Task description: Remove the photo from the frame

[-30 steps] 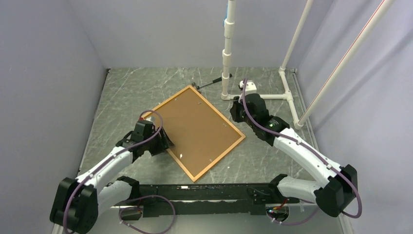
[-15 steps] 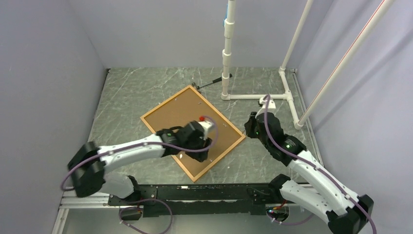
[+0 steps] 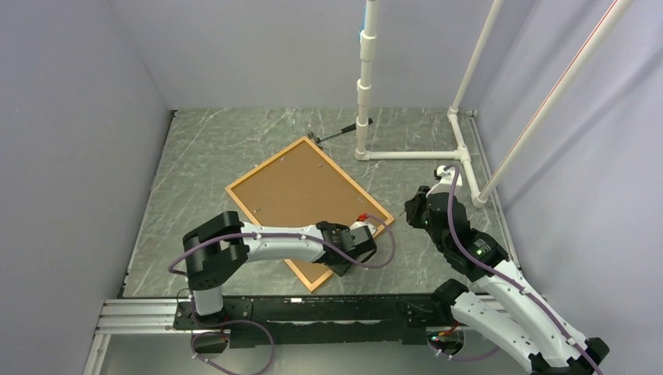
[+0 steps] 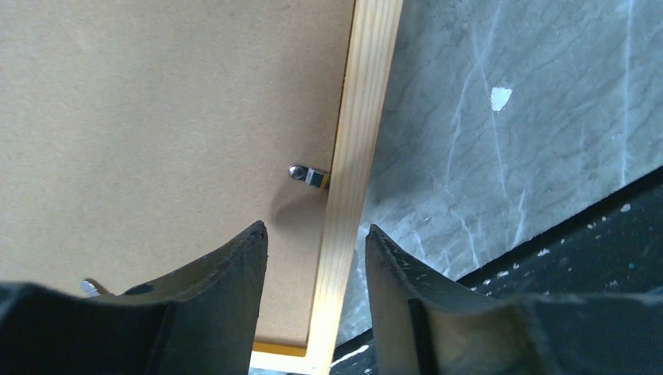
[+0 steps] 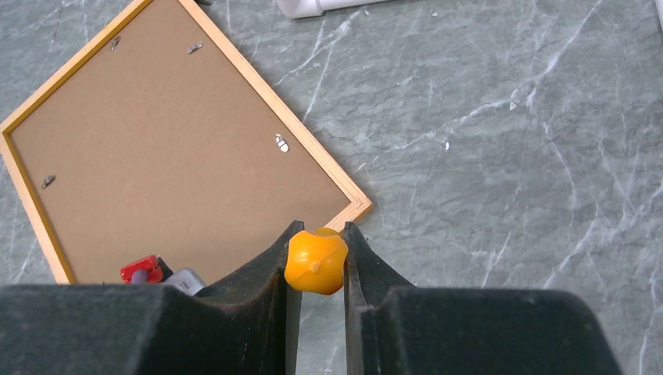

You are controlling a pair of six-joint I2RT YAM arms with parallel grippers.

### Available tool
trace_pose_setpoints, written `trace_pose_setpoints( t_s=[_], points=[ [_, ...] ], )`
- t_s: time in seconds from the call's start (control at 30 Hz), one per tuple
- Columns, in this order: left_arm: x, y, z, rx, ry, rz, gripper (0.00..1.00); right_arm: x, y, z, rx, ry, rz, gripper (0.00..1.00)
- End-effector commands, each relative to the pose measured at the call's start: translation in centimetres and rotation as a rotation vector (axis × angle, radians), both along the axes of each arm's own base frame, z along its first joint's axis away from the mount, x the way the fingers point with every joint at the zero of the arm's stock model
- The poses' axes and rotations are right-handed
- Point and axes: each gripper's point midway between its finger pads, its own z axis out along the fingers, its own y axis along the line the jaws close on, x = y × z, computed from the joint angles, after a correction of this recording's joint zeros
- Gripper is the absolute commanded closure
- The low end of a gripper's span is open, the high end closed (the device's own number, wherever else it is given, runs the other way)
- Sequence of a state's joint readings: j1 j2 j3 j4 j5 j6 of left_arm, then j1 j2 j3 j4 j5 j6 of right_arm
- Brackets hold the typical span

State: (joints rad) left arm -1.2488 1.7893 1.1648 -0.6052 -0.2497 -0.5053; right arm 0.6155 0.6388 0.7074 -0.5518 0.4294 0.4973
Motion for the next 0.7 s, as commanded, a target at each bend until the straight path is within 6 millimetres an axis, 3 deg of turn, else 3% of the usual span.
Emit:
trace_pose_setpoints(
  t_s=[0.0, 0.1, 0.17, 0.27, 0.33, 0.43, 0.5, 0.67],
  points=[
    [0.3, -0.1, -0.2, 0.048, -0.039, 0.053, 0.61, -0.3, -0.6, 0.1, 0.012, -0.009, -0.029, 1.0],
    [0.1, 0.0, -1.2, 0.069, -0.028, 0.07, 0.65, -0.4, -1.1, 0.5, 0.035, -0.016, -0.063, 1.0],
    [0.4, -0.3, -1.4, 0.069, -0.034, 0.082, 0.75, -0.6, -2.0, 1.0, 0.06, -0.026, -0.125, 1.0],
    [0.8, -2.3, -1.0, -0.013, -0.013, 0.096, 0.9, -1.3, -5.2, 1.5, 0.079, -0.024, -0.327, 1.0],
    [1.1, -4.5, -0.6, -0.133, 0.054, 0.109, 0.99, -2.0, -7.6, 2.3, 0.08, -0.031, -0.465, 1.0],
    [2.4, -8.0, 0.4, -0.298, 0.121, 0.131, 1.0, -2.9, -9.7, 4.3, 0.079, -0.07, -0.561, 1.0],
    [3.8, -10.6, 1.3, -0.402, 0.176, 0.164, 1.0, -3.3, -10.3, 5.8, 0.084, -0.099, -0.572, 1.0],
    [6.6, -19.8, 4.3, -0.724, 0.336, 0.204, 1.0, -3.5, -10.5, 8.3, 0.088, -0.165, -0.524, 1.0]
  ],
)
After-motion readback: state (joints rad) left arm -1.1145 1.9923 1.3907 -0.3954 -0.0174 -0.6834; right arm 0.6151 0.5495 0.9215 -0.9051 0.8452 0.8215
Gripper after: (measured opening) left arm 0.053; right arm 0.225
